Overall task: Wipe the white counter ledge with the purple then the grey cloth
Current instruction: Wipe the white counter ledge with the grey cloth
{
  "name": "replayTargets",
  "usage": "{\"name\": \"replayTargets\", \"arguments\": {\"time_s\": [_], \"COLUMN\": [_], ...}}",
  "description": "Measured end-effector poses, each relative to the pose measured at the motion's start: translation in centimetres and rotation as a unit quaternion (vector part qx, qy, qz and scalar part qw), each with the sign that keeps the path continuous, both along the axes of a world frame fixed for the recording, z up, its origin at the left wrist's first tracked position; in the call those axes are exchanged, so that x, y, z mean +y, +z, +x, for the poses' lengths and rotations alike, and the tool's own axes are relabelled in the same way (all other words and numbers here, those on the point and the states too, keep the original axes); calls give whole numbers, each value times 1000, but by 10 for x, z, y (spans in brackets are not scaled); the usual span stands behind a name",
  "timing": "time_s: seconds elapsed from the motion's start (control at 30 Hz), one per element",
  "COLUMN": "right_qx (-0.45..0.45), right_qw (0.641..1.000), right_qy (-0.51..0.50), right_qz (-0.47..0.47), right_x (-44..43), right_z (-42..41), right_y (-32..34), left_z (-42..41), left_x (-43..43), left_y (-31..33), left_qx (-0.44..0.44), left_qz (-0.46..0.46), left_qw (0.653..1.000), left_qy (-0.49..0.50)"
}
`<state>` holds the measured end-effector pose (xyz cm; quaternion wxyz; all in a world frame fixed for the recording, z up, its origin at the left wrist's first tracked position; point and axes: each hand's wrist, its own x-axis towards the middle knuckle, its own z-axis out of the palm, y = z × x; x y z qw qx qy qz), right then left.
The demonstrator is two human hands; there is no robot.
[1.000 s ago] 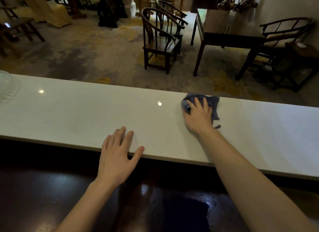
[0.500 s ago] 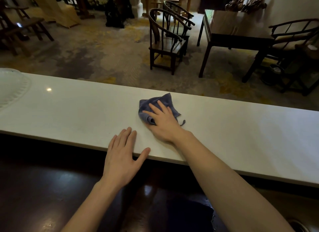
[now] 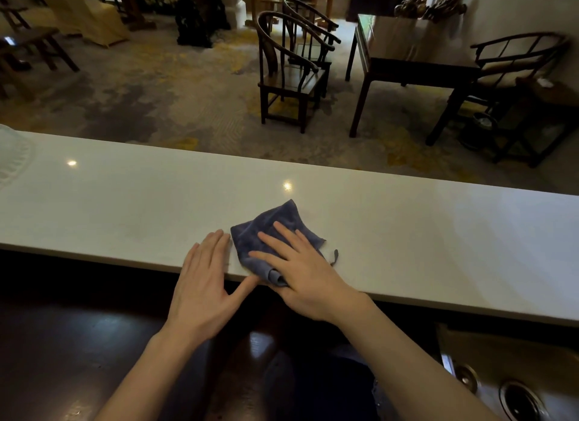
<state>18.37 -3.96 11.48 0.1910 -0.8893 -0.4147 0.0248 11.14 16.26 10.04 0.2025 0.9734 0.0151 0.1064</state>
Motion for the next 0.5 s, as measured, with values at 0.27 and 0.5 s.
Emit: {"name": "replayTargets", "arguments": {"time_s": [0.27,0.5], "right_qx": [2,15], "right_qw": [998,979], "right_qy": [-54,-201], "right_qz": [17,21], "right_x": [-83,-165], "right_z": [-26,-22], "right_y": [2,7], "left_z": [0,-1], "left_x": [2,2], "left_y": [0,0], "left_qx": [3,4], "left_qz": [6,19], "left_qw": [1000,1000], "left_qy": [-5,-13]}}
